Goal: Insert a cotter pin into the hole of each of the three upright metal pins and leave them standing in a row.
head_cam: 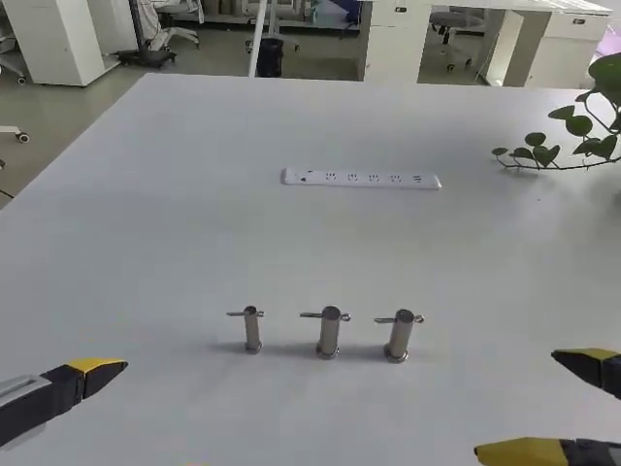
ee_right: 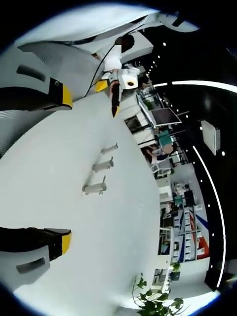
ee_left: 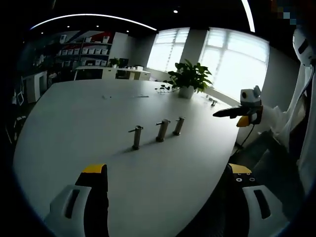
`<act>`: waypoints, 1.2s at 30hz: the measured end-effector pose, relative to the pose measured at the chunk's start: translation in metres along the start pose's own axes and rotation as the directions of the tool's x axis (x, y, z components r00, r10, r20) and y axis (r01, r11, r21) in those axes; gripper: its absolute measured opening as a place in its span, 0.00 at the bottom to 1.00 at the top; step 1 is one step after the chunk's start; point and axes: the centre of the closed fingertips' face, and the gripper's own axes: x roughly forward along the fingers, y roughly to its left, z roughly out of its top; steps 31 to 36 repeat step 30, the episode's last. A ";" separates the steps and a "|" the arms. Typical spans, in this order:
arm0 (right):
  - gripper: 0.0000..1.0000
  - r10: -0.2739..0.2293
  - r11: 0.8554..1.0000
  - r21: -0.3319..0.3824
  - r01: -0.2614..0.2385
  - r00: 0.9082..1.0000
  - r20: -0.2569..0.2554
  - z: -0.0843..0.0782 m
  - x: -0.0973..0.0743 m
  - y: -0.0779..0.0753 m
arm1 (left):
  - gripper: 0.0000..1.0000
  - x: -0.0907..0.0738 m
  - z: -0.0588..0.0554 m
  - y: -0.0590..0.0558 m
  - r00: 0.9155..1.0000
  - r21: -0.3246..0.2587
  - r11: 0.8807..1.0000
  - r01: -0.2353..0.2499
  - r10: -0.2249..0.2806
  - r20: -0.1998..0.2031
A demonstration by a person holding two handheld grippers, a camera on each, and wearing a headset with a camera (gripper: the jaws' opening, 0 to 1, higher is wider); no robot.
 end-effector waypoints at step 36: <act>0.98 -0.062 0.995 0.075 0.066 0.996 -0.063 -0.009 0.007 -0.008 | 0.99 -0.006 -0.007 0.004 0.997 -0.038 0.998 -0.041 0.039 -0.060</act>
